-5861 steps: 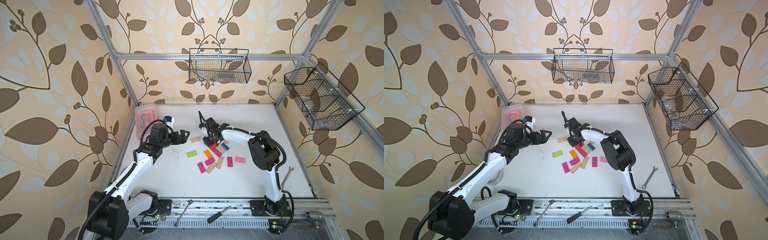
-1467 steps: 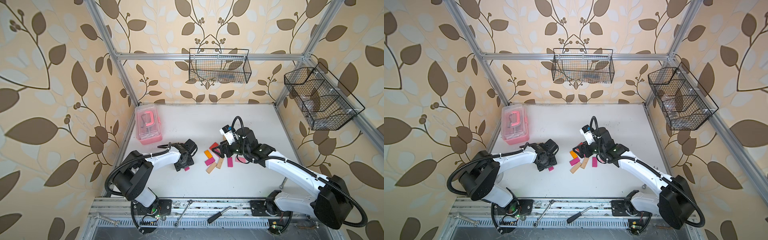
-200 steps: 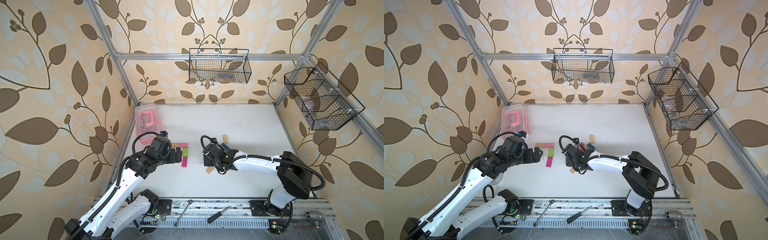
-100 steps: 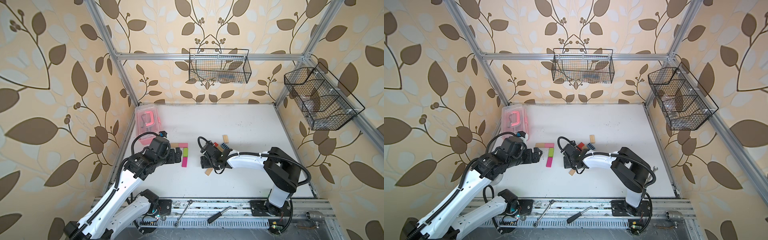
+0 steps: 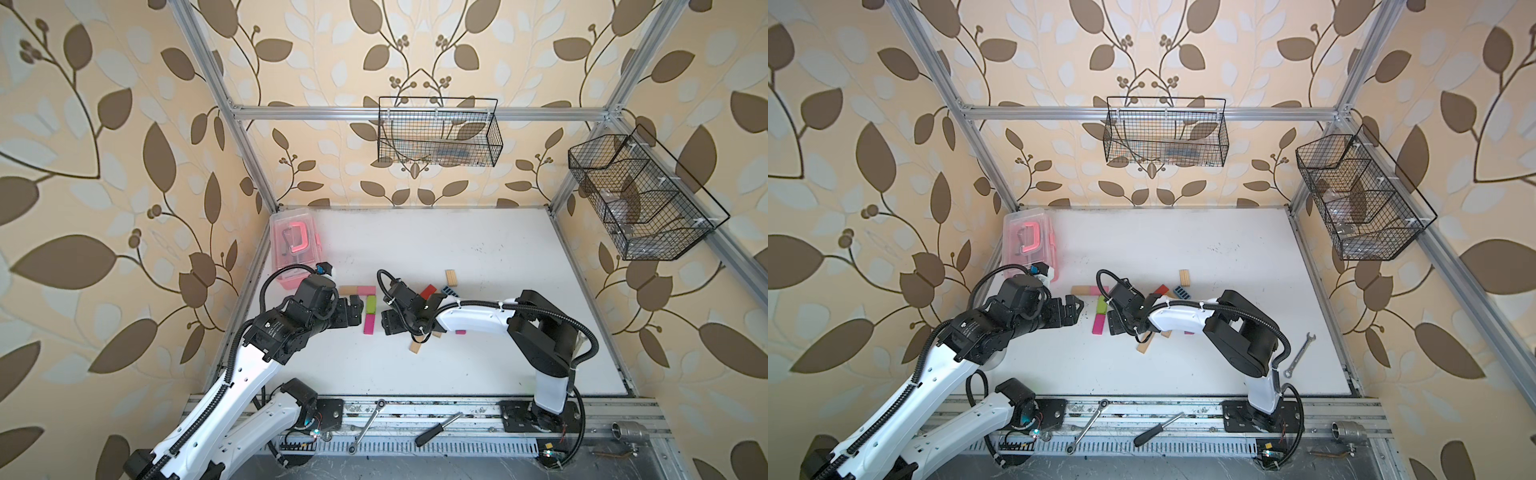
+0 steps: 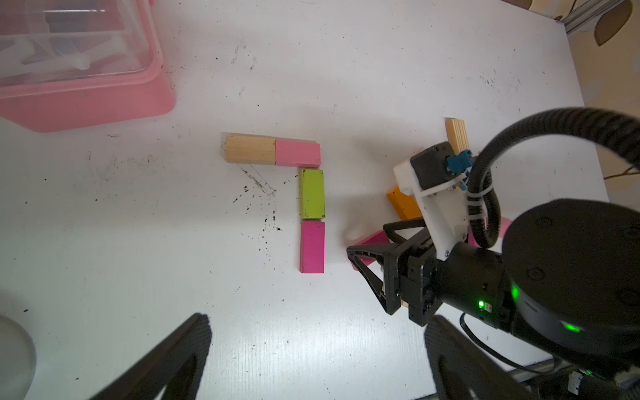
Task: Assemble the number 7 with building blocks
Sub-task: Pick up the building block from the center of the board.
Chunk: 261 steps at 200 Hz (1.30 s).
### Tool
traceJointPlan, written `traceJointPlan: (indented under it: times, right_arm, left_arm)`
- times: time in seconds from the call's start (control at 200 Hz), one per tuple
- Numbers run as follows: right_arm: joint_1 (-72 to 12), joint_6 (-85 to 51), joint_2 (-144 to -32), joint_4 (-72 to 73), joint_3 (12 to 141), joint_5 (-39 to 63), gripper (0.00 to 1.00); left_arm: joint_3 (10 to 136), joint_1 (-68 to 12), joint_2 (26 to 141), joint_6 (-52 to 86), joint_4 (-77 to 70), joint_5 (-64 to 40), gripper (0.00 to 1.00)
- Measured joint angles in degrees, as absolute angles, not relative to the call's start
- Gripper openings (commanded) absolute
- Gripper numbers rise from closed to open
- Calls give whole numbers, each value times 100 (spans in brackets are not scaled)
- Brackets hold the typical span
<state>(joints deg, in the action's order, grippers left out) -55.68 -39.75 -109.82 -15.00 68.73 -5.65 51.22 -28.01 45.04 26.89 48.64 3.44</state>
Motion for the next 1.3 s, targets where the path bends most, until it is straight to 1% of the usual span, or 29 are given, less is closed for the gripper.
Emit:
traceJointPlan:
  times: [0.07,0.115,0.15,0.24,0.285,0.36,0.415,0.69,0.86,0.955,1.005,1.06,1.135,1.195,1.305]
  right_arm:
    - [-5546,-3776,-11039,-1581,7008,-528,76]
    - [-5548,-3640,-11089,-1612,7140,-508,72]
    - [-5553,-3544,-11118,-1608,7227,-454,66]
    - [-5555,-3343,-11181,-1597,7422,-226,43]
    - [-5555,-3197,-11231,-1597,7513,-115,35]
    - [-5557,-3103,-11345,-1586,7625,43,26]
    - [-5559,-3092,-11417,-1586,7638,130,24]
    - [-5697,-3059,-11474,-1680,7542,353,25]
    - [-5826,-3118,-11032,-1710,6759,344,26]
    - [-5833,-3212,-10578,-1789,6294,314,35]
    - [-5813,-3247,-10425,-1826,6158,296,42]
    - [-5791,-3326,-10335,-1835,6088,283,54]
    - [-5736,-3339,-10318,-1798,6075,279,62]
    - [-5671,-3354,-10318,-1758,6073,287,66]
    - [-5511,-3369,-10350,-1621,6077,340,69]
  left_arm:
    - [5122,-2801,4499,2689,4862,346,99]
    - [5122,-2801,4495,2689,4862,346,99]
    - [5122,-2801,4493,2689,4862,346,99]
    - [5122,-2801,4493,2692,4862,349,99]
    - [5122,-2801,4493,2692,4864,349,99]
    - [5122,-2801,4491,2692,4864,351,99]
    - [5122,-2801,4482,2692,4864,351,99]
    - [5122,-2801,4451,2692,4862,353,99]
    - [5120,-2801,4438,2692,4862,353,99]
    - [5122,-2801,4431,2692,4858,353,99]
    - [5120,-2801,4431,2692,4851,351,99]
    - [5120,-2801,4431,2692,4840,351,99]
    - [5120,-2801,4425,2692,4827,351,99]
    - [5120,-2801,4410,2692,4827,351,99]
    - [5120,-2801,4372,2692,4827,353,99]
